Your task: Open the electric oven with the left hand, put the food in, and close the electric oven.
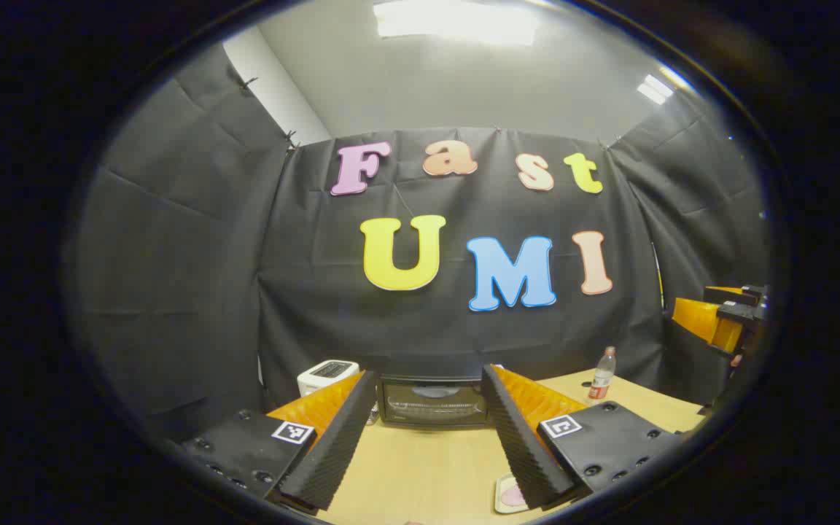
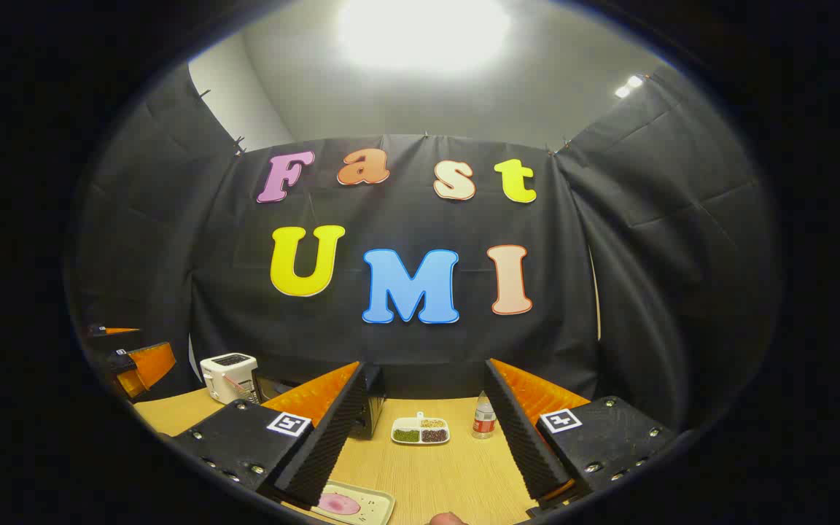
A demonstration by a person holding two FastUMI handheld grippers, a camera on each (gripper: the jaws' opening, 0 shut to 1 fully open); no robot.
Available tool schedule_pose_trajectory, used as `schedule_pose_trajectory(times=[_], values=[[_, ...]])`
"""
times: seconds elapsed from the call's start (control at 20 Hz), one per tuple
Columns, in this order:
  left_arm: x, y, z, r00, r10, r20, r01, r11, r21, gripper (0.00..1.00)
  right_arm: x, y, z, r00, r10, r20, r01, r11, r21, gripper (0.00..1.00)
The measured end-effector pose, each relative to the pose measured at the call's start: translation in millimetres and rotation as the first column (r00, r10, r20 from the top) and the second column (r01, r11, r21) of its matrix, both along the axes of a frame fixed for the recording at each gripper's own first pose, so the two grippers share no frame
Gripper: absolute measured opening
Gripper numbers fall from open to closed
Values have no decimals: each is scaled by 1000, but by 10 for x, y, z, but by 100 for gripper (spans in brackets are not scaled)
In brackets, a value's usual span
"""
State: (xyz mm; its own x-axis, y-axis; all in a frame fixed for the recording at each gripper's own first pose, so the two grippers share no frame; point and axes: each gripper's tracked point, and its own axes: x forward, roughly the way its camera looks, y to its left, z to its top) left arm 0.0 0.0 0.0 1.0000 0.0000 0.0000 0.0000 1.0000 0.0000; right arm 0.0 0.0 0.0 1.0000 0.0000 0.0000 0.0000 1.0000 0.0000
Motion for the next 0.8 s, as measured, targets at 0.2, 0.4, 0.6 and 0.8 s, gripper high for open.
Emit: schedule_pose_trajectory(times=[0.2, 0.4, 0.6, 0.8], values=[[-51, -39, 34, 1000, -2, 5, 2, 1000, 4, 100, -24, -24, -18, 1000, 3, -8, -3, 1000, 8, 98], [-77, -116, 41, 1000, -3, 10, 3, 1000, 9, 100, -42, -80, -29, 1000, 8, -6, -8, 1000, 4, 98], [-116, -221, 42, 1000, 3, 4, -3, 1000, 5, 100, -47, -162, -58, 1000, 21, -8, -21, 1000, 11, 98], [-129, -271, 33, 999, 35, 6, -35, 999, 9, 100, -19, -227, -145, 999, 53, -1, -53, 999, 2, 98]])
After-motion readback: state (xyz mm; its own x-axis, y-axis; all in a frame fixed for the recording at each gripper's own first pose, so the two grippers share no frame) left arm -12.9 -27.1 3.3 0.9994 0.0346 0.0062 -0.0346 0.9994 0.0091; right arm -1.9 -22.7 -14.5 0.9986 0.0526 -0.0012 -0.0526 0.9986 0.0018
